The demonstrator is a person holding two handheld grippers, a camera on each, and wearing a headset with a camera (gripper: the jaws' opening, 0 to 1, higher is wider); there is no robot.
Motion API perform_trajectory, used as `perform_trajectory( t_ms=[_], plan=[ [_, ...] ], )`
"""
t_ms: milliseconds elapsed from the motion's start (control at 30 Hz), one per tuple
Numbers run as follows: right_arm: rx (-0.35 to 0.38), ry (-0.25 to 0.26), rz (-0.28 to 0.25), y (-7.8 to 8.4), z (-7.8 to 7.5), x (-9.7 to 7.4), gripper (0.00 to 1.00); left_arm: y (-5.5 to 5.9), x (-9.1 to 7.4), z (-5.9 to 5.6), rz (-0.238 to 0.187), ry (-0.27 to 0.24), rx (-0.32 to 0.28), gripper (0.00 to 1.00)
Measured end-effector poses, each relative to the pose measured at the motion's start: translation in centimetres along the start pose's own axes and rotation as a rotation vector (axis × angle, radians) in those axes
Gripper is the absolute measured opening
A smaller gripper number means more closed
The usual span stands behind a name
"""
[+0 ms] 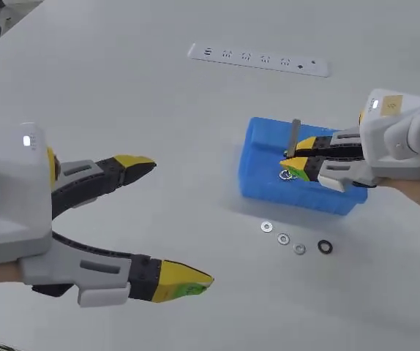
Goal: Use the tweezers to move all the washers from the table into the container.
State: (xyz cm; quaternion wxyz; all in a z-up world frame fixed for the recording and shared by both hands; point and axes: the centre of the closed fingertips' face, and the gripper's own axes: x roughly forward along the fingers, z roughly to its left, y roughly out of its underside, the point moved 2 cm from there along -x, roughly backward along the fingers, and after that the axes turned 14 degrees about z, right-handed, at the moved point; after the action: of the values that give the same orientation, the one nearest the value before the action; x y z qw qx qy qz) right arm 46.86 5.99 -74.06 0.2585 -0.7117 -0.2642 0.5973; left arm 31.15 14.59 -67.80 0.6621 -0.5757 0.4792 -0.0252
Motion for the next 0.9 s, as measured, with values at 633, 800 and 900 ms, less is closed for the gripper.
perform_trajectory(
  t_ms=[633,800,900],
  plan=[
    [-0.068,-0.018,-0.014,-1.5,1.3,-1.9,0.08,-10.1,6.1,3.7,-0.098,0.017,0.185,0.77],
    [-0.073,-0.026,-0.018,-1.6,1.3,-2.1,0.08,-11.6,7.8,3.5,-0.114,0.055,0.230,0.67],
    [-0.075,-0.035,-0.021,-1.7,1.4,-2.2,0.08,-11.3,8.8,2.9,-0.071,0.102,0.285,0.60]
  ],
)
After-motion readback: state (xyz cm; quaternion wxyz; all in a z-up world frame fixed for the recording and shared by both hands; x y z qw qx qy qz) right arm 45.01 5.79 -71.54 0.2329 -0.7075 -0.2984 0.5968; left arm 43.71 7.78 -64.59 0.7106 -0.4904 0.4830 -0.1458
